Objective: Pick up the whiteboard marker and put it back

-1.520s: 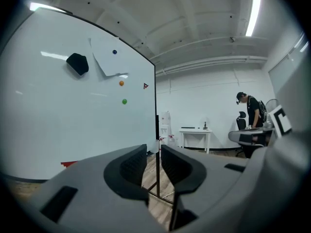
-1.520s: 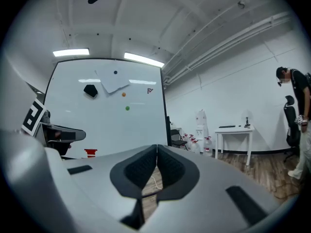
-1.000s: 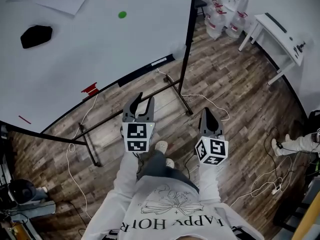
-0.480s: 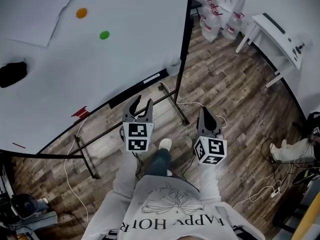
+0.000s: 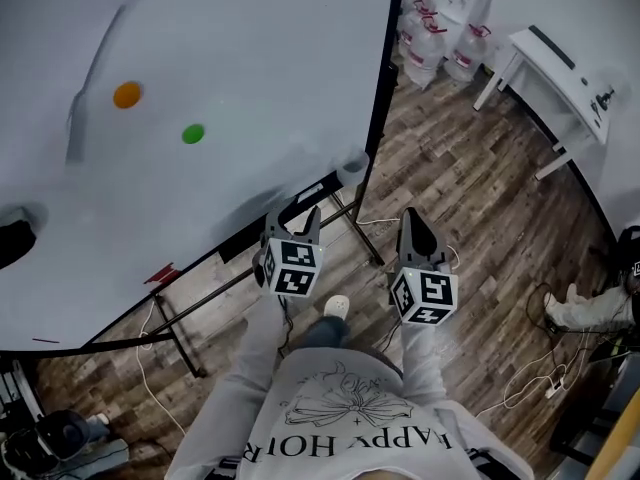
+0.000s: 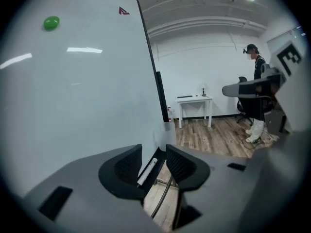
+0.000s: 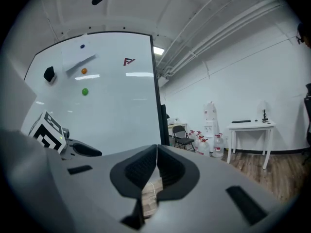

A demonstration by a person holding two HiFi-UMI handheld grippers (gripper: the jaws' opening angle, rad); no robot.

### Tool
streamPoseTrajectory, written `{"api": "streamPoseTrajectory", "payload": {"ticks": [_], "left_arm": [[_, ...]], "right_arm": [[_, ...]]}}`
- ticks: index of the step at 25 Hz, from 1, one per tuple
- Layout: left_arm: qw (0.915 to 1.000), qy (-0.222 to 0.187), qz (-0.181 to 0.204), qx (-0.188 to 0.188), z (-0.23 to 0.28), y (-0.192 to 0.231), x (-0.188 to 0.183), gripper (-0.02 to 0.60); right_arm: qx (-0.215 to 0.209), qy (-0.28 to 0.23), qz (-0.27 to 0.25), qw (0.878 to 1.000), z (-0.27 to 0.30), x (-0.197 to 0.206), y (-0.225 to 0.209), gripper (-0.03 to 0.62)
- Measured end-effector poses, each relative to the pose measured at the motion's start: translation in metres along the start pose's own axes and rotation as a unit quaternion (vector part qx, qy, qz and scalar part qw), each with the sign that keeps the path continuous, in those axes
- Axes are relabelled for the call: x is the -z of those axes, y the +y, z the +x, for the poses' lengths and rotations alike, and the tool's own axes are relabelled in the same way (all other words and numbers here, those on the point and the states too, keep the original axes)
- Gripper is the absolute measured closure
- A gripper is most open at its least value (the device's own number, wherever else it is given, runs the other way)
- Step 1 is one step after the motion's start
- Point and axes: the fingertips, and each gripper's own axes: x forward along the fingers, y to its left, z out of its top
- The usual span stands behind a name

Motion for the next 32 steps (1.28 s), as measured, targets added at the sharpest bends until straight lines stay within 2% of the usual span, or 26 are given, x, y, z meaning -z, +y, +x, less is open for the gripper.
{"api": "streamPoseTrajectory", "payload": {"ticks": [9,14,18,23,28,32], "left_arm": [[0.9952,0.073,0.056,0.034,0.064,-0.002,0.021,0.443],[0.9893,0.115,0.084,0.031,0.086,-0.006,0.034,0.436],[0.9804,0.154,0.122,0.015,0.101,-0.005,0.041,0.428],[0.9649,0.199,0.172,0.001,0.122,-0.006,0.046,0.426],[0.9490,0.254,0.186,0.009,0.136,-0.011,0.059,0.426],[0.9404,0.274,0.201,0.009,0.144,-0.010,0.061,0.426]], "right_arm": [[0.008,0.023,0.006,1.000,0.042,0.013,-0.008,0.591],[0.002,0.038,0.011,0.999,0.054,0.023,-0.016,0.591],[-0.012,0.053,0.010,0.998,0.062,0.028,-0.022,0.591],[-0.030,0.063,0.006,0.998,0.073,0.029,-0.035,0.590],[-0.044,0.071,0.006,0.996,0.081,0.032,-0.051,0.591],[-0.047,0.073,0.008,0.996,0.088,0.034,-0.065,0.591]]}}
